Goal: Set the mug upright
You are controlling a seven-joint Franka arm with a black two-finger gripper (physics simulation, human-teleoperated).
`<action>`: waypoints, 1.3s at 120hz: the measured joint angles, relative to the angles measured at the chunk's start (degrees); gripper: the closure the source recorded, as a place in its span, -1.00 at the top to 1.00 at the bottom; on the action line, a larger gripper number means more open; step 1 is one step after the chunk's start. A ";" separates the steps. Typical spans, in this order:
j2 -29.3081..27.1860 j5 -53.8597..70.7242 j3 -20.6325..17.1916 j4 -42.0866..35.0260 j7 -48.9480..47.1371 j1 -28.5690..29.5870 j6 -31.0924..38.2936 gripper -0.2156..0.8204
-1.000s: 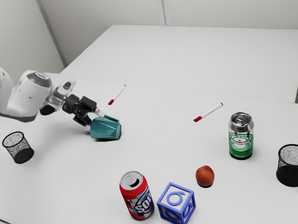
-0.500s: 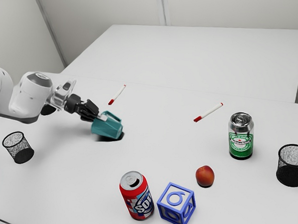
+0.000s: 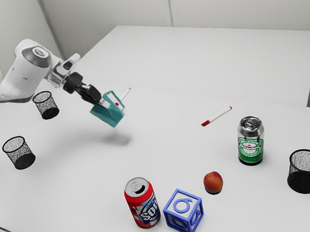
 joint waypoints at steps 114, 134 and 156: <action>-12.33 39.27 -2.59 -13.81 -29.11 -11.79 18.16 -0.93; -13.92 41.22 -2.52 -17.00 -34.06 -14.12 19.52 -0.93; -15.11 41.96 -2.55 -20.85 -38.77 -16.46 21.53 -0.93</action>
